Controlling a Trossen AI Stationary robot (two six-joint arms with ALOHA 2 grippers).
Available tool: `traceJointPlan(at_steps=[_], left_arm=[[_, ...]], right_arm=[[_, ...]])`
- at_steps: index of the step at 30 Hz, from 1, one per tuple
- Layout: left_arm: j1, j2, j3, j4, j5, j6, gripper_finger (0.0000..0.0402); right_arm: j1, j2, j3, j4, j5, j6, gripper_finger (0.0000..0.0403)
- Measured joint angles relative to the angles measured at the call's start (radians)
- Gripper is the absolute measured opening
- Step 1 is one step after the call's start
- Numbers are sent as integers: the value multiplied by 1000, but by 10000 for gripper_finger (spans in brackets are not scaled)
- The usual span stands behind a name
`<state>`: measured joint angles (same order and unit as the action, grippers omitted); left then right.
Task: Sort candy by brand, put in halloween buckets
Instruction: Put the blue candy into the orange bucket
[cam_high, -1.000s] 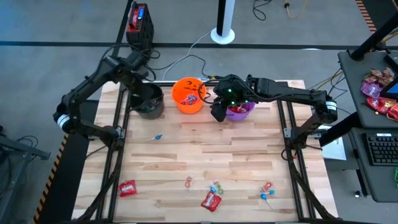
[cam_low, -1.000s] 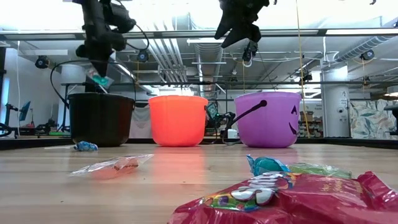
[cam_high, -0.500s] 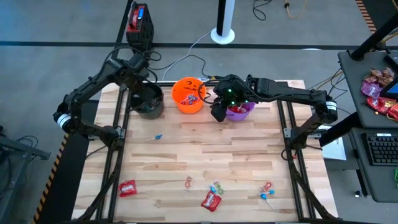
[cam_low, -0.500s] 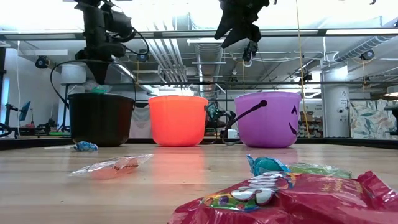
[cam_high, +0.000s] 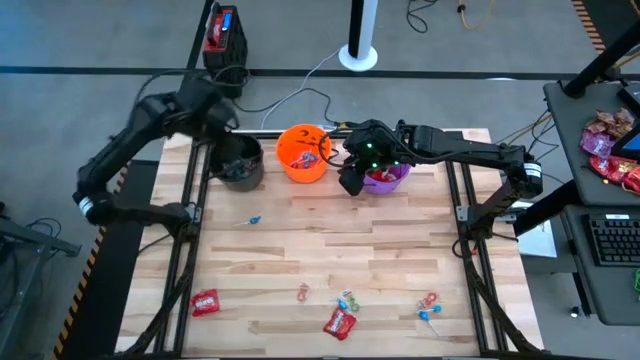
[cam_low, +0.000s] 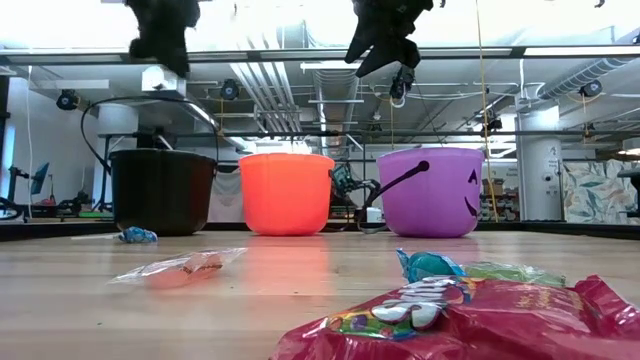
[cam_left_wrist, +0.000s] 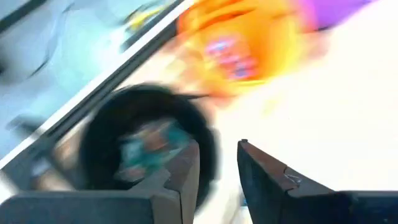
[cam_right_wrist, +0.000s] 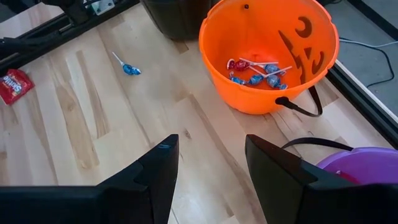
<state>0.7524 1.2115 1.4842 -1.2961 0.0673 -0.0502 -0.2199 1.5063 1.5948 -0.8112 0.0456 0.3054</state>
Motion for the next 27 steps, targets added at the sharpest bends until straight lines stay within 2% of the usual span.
traceJointPlan(at_steps=[3,6,8,12,15,18,23,27], left_arm=[[-155,-82,23,1,46,-28,93],[-364,-151,6,4,23,-70,94],[-517,-183,-24,10,-38,-157,94],[-809,-214,-138,38,-263,-341,94],[-964,-206,-263,59,-393,-413,94],[-1024,-190,-415,160,-419,-445,89],[-1029,-173,-673,442,-417,-476,65],[-1010,-176,-825,512,-423,-497,39]], right_arm=[[0,0,0,0,0,1,178],[0,0,0,0,0,1,178],[0,0,0,0,0,-1,178],[0,0,0,0,0,-14,178],[0,0,0,0,0,-32,178],[0,0,0,0,0,-53,178],[0,0,0,0,0,-71,178],[0,0,0,-1,0,-72,178]])
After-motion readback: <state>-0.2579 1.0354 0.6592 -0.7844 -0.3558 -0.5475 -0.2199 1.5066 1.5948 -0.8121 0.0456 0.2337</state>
